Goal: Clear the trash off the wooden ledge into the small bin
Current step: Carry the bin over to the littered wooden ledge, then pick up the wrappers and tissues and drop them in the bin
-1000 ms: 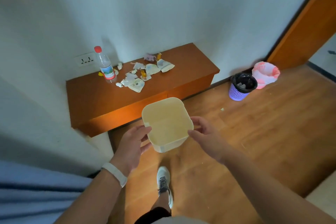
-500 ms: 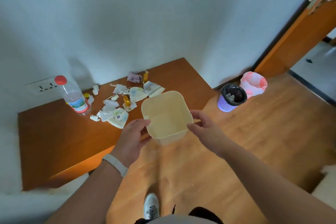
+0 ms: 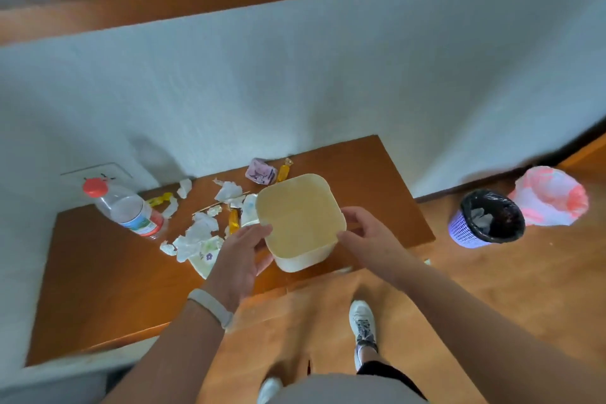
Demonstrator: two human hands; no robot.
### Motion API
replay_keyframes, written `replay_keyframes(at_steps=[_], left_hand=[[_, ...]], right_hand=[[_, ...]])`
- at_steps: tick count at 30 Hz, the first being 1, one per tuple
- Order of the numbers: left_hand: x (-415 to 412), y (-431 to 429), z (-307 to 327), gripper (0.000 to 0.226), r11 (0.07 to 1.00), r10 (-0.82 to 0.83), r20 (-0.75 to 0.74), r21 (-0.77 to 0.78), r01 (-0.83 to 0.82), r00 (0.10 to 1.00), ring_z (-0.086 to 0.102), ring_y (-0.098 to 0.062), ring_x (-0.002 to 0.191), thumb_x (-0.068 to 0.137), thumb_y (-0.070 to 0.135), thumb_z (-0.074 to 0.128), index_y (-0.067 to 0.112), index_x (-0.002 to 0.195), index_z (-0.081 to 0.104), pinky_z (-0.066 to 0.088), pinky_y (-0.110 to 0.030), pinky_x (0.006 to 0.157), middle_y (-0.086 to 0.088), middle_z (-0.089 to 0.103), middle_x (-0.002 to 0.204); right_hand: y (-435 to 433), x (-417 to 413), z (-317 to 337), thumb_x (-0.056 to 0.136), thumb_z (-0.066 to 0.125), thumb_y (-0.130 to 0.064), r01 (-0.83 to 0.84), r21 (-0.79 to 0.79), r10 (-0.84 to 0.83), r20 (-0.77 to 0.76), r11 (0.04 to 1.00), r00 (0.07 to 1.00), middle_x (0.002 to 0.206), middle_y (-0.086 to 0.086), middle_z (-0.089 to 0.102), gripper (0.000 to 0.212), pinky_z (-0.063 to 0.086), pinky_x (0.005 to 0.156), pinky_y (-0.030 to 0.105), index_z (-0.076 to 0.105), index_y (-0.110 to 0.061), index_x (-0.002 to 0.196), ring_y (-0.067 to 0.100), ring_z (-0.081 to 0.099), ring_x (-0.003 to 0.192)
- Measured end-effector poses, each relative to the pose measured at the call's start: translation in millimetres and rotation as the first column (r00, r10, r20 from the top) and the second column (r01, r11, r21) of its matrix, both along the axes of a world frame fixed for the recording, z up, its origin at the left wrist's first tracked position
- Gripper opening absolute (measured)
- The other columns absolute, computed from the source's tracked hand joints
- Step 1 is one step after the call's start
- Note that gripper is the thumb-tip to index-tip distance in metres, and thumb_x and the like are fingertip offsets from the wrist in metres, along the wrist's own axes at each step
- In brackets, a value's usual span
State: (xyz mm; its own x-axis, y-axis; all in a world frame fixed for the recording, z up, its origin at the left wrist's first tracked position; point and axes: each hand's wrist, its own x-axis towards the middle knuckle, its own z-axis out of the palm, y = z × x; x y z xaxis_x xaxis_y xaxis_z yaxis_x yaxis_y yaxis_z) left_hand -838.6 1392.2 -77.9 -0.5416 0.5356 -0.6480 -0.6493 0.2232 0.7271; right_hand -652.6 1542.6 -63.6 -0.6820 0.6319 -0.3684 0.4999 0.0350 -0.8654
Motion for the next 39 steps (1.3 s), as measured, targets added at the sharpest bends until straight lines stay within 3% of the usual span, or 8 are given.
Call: replay_keyframes(at_steps=[6,12,21,24,27,32,35,39], left_hand=[[9.2,49.6,4.9,0.004,0.977,0.200,-0.041,-0.065,-0.202,0.979,0.071,-0.026,0.095,0.097,0.010,0.065,0.010,0.099,0.069,0.054,-0.048,0.096,-0.002,0.083,0.080],[20.2,61.4,11.9,0.006,0.910,0.375,-0.103,-0.147,-0.387,0.921,0.072,-0.022,0.090,0.100,0.014,0.064,0.013,0.100,0.069,0.059,-0.041,0.086,0.004,0.082,0.074],[7.1,23.5,8.9,0.008,0.820,0.532,-0.142,-0.160,-0.550,0.835,0.074,-0.017,0.084,0.101,0.015,0.063,0.012,0.099,0.070,0.059,-0.041,0.084,0.004,0.082,0.075],[0.7,13.0,5.2,0.010,0.812,0.537,-0.154,-0.170,-0.558,0.829,0.076,-0.009,0.071,0.101,0.016,0.063,0.012,0.099,0.071,0.059,-0.038,0.077,0.005,0.082,0.075],[-9.6,-0.2,0.5,0.011,0.815,0.533,-0.166,-0.164,-0.556,0.830,0.078,-0.012,0.078,0.101,0.019,0.064,0.013,0.103,0.072,0.059,-0.033,0.071,0.004,0.082,0.078],[-32.1,-25.4,-4.9,0.011,0.786,0.576,-0.177,-0.148,-0.600,0.798,0.075,-0.015,0.085,0.100,0.021,0.067,0.013,0.104,0.072,0.059,-0.033,0.072,0.001,0.083,0.084],[-44.1,-39.9,-8.2,0.010,0.768,0.600,-0.180,-0.145,-0.624,0.779,0.078,-0.010,0.075,0.099,0.020,0.069,0.013,0.105,0.072,0.061,-0.029,0.066,0.002,0.083,0.081],[-55.5,-53.9,-12.1,0.009,0.764,0.604,-0.182,-0.146,-0.628,0.776,0.080,-0.011,0.077,0.099,0.021,0.069,0.015,0.105,0.071,0.063,-0.028,0.065,0.003,0.083,0.084]], right_hand=[[85.5,-28.7,-7.7,0.090,0.062,-0.038,-0.214,-0.032,0.213,-0.023,0.976,0.977,0.107,-0.024,0.061,0.025,0.051,0.065,0.013,0.050,-0.048,0.110,-0.012,0.060,0.091],[122.5,-57.3,-13.2,0.086,0.061,-0.052,-0.425,-0.051,0.422,-0.055,0.904,0.905,0.104,-0.038,0.058,0.027,0.053,0.069,0.016,0.048,-0.055,0.110,-0.013,0.058,0.096],[107.9,-113.5,-16.0,0.090,0.059,-0.045,-0.633,-0.037,0.631,-0.055,0.773,0.774,0.112,-0.024,0.059,0.045,0.049,0.068,0.014,0.045,-0.036,0.131,-0.015,0.057,0.094],[100.1,-125.6,-17.7,0.089,0.059,-0.047,-0.654,-0.069,0.653,-0.043,0.753,0.756,0.110,-0.028,0.058,0.034,0.047,0.069,0.013,0.045,-0.047,0.121,-0.018,0.056,0.093],[97.2,-140.7,-21.7,0.085,0.059,-0.059,-0.649,-0.086,0.649,-0.029,0.756,0.760,0.102,-0.032,0.062,0.023,0.046,0.074,0.017,0.049,-0.058,0.106,-0.018,0.056,0.094],[99.6,-159.8,-57.1,0.088,0.045,-0.064,-0.632,0.073,0.624,0.108,0.771,0.774,0.109,-0.016,0.061,0.038,0.054,0.086,0.031,0.055,-0.037,0.112,0.003,0.060,0.095],[99.8,-169.3,-85.5,0.092,0.055,-0.053,-0.647,0.274,0.580,0.291,0.712,0.761,0.113,-0.009,0.054,0.044,0.053,0.077,0.019,0.053,-0.025,0.127,0.006,0.056,0.096],[98.2,-179.9,-112.1,0.083,0.069,-0.051,-0.708,0.460,0.557,0.437,0.536,0.706,0.122,-0.006,0.053,0.060,0.054,0.089,0.028,0.047,-0.024,0.132,0.012,0.055,0.109]])
